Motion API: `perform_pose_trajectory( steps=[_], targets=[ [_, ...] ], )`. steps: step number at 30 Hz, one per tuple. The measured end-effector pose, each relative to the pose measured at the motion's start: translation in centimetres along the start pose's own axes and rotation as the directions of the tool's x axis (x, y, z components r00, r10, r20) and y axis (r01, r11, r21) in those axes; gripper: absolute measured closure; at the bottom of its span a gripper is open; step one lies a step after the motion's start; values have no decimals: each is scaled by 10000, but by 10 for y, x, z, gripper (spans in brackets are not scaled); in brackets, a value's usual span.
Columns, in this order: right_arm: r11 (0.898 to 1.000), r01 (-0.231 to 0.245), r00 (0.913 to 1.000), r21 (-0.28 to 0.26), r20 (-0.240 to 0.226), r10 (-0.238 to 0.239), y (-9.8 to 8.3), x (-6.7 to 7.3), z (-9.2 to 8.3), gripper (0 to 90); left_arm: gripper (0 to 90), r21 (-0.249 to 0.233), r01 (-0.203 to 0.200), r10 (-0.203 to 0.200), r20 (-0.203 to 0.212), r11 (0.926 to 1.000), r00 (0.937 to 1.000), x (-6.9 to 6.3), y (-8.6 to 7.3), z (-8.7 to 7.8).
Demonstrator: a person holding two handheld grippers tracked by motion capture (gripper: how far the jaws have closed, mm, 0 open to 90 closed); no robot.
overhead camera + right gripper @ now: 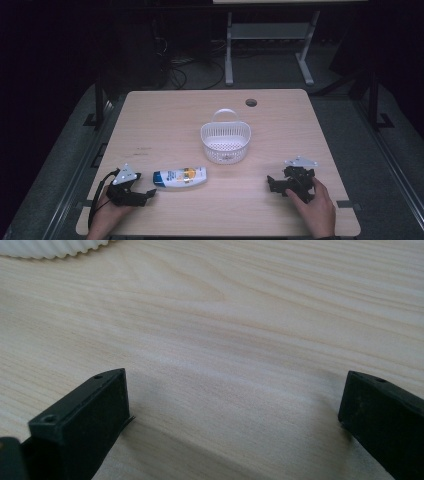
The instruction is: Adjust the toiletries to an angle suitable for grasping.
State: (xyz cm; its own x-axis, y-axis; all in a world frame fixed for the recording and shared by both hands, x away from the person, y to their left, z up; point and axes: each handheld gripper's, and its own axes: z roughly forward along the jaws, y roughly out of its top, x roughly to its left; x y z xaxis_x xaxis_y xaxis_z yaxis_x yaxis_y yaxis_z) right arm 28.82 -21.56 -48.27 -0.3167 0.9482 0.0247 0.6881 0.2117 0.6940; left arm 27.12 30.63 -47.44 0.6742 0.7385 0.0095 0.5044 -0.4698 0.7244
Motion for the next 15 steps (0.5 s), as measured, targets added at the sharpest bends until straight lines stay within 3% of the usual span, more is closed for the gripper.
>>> perform_pose_trajectory(
  steps=[2,3,5,7,8,9,10,15],
  targets=[
    [10000,-1,10000,0,0,1,0,0,0,0,150,-8,4,-4,115,10000,9999,0,0,-1],
    [10000,1,10000,0,1,-1,0,0,0,0,202,6,80,-80,241,10000,9997,0,1,-4],
    [10000,-1,10000,0,0,1,0,0,0,0,221,-16,64,-63,271,10000,9996,-2,1,-5],
    [10000,-2,10000,0,-1,2,0,0,0,0,322,-74,-11,13,335,10000,9994,-4,3,-9],
    [10000,-2,10000,0,-1,2,0,0,0,0,322,-101,4,0,405,9999,9992,-6,5,-12],
    [10000,-1,10000,-1,-2,1,0,0,0,0,432,-149,78,-70,516,9999,9986,-7,6,-14],
    [10000,-1,10000,-1,-2,1,0,0,0,0,432,-174,99,-88,613,9998,9981,-9,7,-16],
    [10000,5,10000,0,-6,-5,0,0,0,0,752,-193,41,-21,1021,9998,9948,-16,11,-24]
  ],
)
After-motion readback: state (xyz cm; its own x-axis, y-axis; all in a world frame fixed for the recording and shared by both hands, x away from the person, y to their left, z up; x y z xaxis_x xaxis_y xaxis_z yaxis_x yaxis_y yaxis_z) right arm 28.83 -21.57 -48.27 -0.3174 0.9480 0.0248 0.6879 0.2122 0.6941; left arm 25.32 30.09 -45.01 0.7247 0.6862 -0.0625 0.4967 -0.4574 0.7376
